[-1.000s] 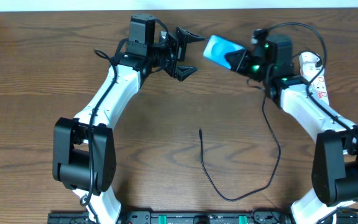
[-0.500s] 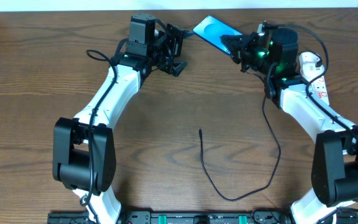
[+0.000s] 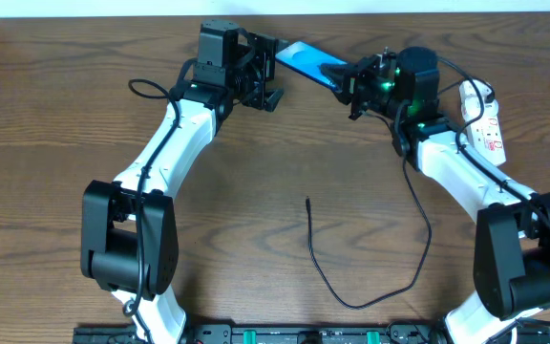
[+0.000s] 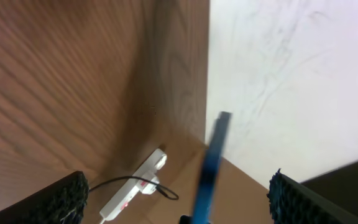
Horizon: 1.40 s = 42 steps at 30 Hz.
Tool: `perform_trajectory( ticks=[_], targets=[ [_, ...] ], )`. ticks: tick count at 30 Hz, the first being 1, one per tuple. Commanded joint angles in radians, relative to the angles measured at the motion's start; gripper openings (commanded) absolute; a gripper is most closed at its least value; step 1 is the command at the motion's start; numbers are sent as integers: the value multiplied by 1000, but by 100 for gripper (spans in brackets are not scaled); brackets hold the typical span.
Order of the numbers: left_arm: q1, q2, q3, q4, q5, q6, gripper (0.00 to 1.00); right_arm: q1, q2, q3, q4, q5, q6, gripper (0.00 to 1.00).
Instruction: Plug charger to phone and switch on socket
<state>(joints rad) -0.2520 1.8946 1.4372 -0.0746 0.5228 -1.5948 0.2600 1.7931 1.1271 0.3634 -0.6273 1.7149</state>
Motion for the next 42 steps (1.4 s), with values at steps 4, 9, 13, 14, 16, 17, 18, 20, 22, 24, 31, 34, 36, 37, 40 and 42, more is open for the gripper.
perform_trajectory(
  ticks=[4, 9, 13, 14, 16, 17, 18, 20, 22, 24, 31, 34, 36, 37, 40, 42],
  targets=[
    [-3, -15, 1, 17, -15, -5, 91, 22, -13, 23, 11, -38, 127, 1],
    [-3, -15, 1, 17, -15, -5, 92, 36, -13, 23, 12, -38, 151, 2],
    [-6, -15, 1, 16, -14, -4, 91, 54, -13, 23, 14, -49, 171, 1],
    [-8, -15, 1, 16, -14, -4, 91, 58, -13, 23, 15, -50, 182, 1],
    [-14, -15, 1, 16, -14, -4, 91, 66, -13, 23, 20, -49, 193, 1],
    [-16, -15, 1, 16, -14, -4, 91, 69, -13, 23, 24, -49, 193, 2],
    [-18, -15, 1, 15, -12, -4, 91, 71, -13, 23, 27, -51, 193, 1],
    [-22, -15, 1, 12, -11, -4, 91, 75, -13, 23, 32, -58, 197, 1],
    [-25, -15, 0, 12, -11, -4, 90, 76, -13, 23, 43, -64, 200, 2],
    [-26, -15, 0, 9, -11, -4, 87, 76, -13, 23, 46, -64, 200, 1],
    [-26, -15, 0, 9, -12, -4, 66, 85, -13, 23, 46, -72, 200, 2],
    [-26, -15, 0, 9, -12, -4, 52, 96, -13, 23, 46, -72, 200, 1],
    [-26, -15, 0, 9, -12, -4, 45, 101, -13, 23, 46, -71, 200, 2],
    [-26, -15, 0, 9, -11, -4, 41, 102, -13, 23, 47, -71, 200, 1],
    [-26, -15, 0, 9, -11, -4, 31, 104, -13, 23, 46, -71, 199, 1],
    [-26, -15, 0, 9, -12, -4, 24, 104, -13, 23, 46, -71, 199, 2]
  ],
)
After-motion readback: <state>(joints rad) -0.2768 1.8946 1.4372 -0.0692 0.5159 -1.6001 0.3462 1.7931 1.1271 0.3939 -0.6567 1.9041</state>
